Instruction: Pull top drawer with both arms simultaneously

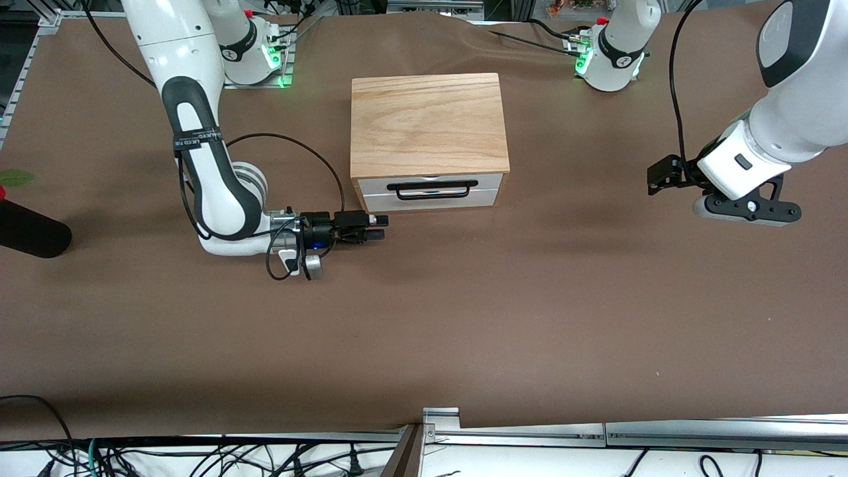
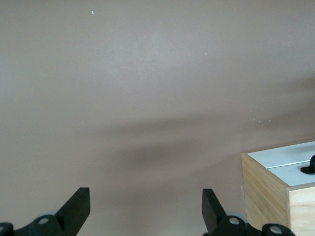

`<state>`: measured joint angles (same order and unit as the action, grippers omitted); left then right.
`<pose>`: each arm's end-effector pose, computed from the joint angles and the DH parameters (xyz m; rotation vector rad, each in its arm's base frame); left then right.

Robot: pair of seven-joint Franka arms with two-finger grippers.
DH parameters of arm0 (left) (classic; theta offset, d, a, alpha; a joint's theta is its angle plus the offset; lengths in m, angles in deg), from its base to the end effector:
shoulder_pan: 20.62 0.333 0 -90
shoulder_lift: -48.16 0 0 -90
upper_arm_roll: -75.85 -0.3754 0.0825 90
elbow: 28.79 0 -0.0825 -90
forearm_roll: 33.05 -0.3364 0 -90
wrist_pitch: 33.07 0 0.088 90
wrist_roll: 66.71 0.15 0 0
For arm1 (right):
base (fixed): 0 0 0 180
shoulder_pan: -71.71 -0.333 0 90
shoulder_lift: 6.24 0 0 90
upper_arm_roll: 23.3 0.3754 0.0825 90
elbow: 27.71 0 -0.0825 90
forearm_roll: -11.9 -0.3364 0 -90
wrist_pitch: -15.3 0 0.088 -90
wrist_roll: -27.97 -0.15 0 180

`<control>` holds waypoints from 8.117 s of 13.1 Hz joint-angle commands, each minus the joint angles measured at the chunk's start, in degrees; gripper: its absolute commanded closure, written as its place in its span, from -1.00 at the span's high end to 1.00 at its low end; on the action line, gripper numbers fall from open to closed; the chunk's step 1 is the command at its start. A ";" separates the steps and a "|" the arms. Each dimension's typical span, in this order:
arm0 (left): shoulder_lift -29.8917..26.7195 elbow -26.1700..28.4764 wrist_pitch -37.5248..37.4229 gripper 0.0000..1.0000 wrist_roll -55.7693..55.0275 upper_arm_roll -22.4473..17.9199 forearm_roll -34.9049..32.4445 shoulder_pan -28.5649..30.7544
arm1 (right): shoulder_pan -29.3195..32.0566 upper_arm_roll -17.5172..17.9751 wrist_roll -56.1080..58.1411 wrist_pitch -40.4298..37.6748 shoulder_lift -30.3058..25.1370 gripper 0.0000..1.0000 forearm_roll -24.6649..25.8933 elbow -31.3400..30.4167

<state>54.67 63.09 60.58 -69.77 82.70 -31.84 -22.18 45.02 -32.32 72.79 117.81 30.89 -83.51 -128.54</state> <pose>0.5387 -0.0790 0.5729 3.1094 -0.1415 -0.1323 0.5876 0.3396 0.3001 -1.7608 -0.0815 0.1076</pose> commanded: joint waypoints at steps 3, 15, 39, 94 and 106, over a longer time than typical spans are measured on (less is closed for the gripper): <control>0.79 -1.18 -1.37 1.00 1.12 0.09 1.43 0.16 | -1.34 -0.30 3.35 0.41 0.30 1.00 -2.68 -1.39; 21.18 8.10 3.01 1.00 36.23 0.27 59.29 -0.90 | -1.61 2.51 9.58 -0.38 -1.27 1.00 -5.76 -7.63; 29.71 26.68 9.97 -0.98 67.48 5.80 94.25 -6.08 | -1.26 4.36 18.65 -4.86 -0.75 -0.22 -9.27 -13.52; 43.87 -7.42 9.88 1.00 39.28 4.57 83.99 -3.54 | 4.80 -0.98 1.27 4.45 15.42 1.00 -1.49 20.40; 31.22 -14.89 9.97 1.00 22.69 2.73 32.52 -2.57 | 3.93 -18.40 -18.68 7.26 10.51 1.00 46.74 28.32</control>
<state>89.91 47.48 70.75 -42.48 85.95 9.68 -24.29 49.60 -49.41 59.62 124.91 43.21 -44.01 -101.14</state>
